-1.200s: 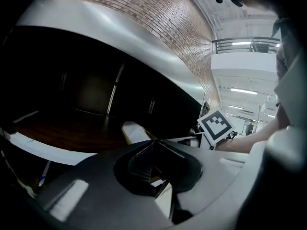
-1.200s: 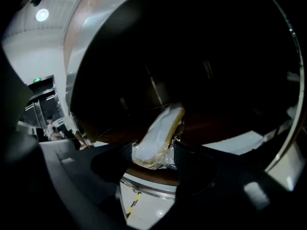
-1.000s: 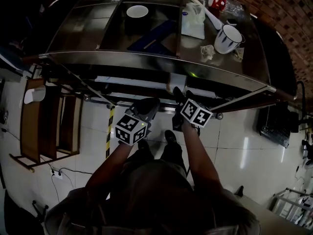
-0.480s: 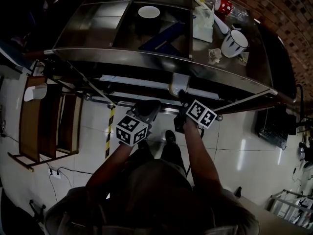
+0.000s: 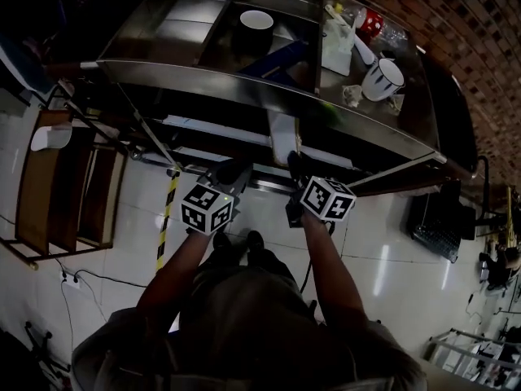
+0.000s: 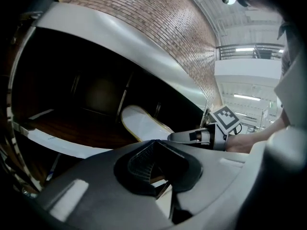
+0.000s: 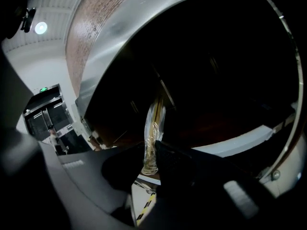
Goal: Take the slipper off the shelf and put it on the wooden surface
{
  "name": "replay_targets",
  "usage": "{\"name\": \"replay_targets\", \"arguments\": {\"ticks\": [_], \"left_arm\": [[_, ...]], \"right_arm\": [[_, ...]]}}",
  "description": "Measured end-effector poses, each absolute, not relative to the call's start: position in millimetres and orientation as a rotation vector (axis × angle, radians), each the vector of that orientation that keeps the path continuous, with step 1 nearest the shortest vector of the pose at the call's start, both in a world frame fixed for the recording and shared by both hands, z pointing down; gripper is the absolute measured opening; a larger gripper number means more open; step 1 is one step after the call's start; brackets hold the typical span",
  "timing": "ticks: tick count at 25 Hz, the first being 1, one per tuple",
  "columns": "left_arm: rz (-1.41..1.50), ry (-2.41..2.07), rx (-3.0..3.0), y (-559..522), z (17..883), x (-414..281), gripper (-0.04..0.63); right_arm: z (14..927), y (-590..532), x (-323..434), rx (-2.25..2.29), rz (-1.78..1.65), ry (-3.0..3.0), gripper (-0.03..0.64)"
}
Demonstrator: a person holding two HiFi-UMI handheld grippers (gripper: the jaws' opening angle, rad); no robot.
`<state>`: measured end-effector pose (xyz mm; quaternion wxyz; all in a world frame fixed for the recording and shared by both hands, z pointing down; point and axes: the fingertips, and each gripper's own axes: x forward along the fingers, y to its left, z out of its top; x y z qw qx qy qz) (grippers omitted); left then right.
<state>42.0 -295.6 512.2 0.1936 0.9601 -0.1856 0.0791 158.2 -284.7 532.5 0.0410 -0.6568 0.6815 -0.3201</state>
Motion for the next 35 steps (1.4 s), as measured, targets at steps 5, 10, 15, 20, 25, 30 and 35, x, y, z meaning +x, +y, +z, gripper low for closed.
{"name": "replay_targets", "arguments": {"ticks": [5, 10, 15, 20, 25, 30, 35], "left_arm": [[0.189, -0.681, 2.674, -297, 498, 19, 0.003], [0.167, -0.868, 2.609, -292, 493, -15, 0.003], [0.146, -1.072, 2.532, -285, 494, -52, 0.003], [0.118, -1.302, 2.423, -272, 493, -105, 0.003], [0.102, -1.497, 2.301, -253, 494, -171, 0.003], [0.046, -1.648, 2.200, -248, 492, -244, 0.003], [-0.007, -1.733, 2.131, -256, 495, -333, 0.003]], "right_arm": [[528, -287, 126, -1.930, -0.926, 2.355, 0.051], [521, -289, 83, -1.764, -0.883, 2.597, 0.051], [525, -280, 34, -1.533, -0.861, 2.815, 0.051], [530, -271, -13, -1.292, -0.864, 2.978, 0.051], [526, -273, -77, -1.062, -0.839, 3.090, 0.051], [520, -282, -153, -0.866, -0.785, 3.195, 0.051], [518, -300, -246, -0.754, -0.730, 3.271, 0.051]]}}
